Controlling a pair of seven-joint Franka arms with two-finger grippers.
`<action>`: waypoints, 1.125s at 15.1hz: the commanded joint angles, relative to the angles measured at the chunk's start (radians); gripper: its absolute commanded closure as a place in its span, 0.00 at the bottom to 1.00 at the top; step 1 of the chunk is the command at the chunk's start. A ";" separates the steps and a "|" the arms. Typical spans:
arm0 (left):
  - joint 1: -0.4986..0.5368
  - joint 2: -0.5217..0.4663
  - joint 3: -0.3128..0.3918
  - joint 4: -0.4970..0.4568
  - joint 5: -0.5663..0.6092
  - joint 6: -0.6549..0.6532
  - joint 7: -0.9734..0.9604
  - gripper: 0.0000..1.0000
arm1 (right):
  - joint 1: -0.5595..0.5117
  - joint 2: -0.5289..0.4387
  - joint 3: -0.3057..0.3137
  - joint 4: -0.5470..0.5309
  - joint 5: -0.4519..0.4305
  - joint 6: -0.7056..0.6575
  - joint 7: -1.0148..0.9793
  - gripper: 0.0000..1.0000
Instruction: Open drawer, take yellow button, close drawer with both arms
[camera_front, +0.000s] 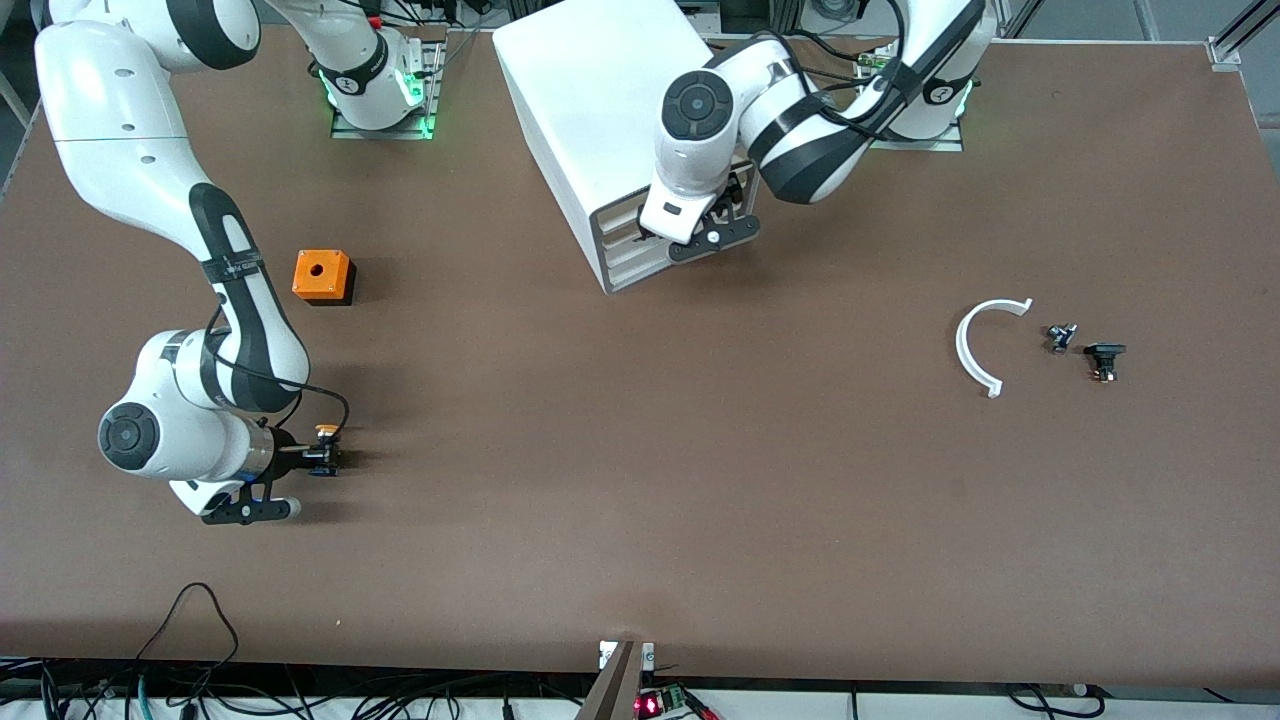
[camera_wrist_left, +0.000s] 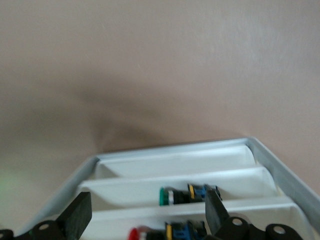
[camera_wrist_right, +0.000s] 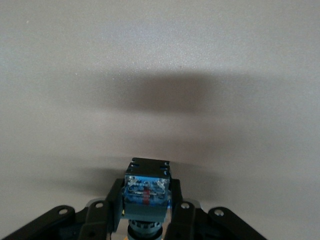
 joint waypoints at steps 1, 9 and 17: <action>0.094 -0.035 -0.015 0.076 0.027 -0.117 0.147 0.00 | -0.009 0.010 0.007 -0.008 -0.021 0.021 0.000 1.00; 0.370 -0.082 -0.005 0.274 0.027 -0.300 0.718 0.00 | -0.002 0.009 0.007 -0.002 -0.023 0.019 0.061 0.00; 0.480 -0.154 0.133 0.357 0.004 -0.368 1.192 0.00 | 0.006 -0.135 0.002 -0.018 -0.090 -0.057 0.167 0.00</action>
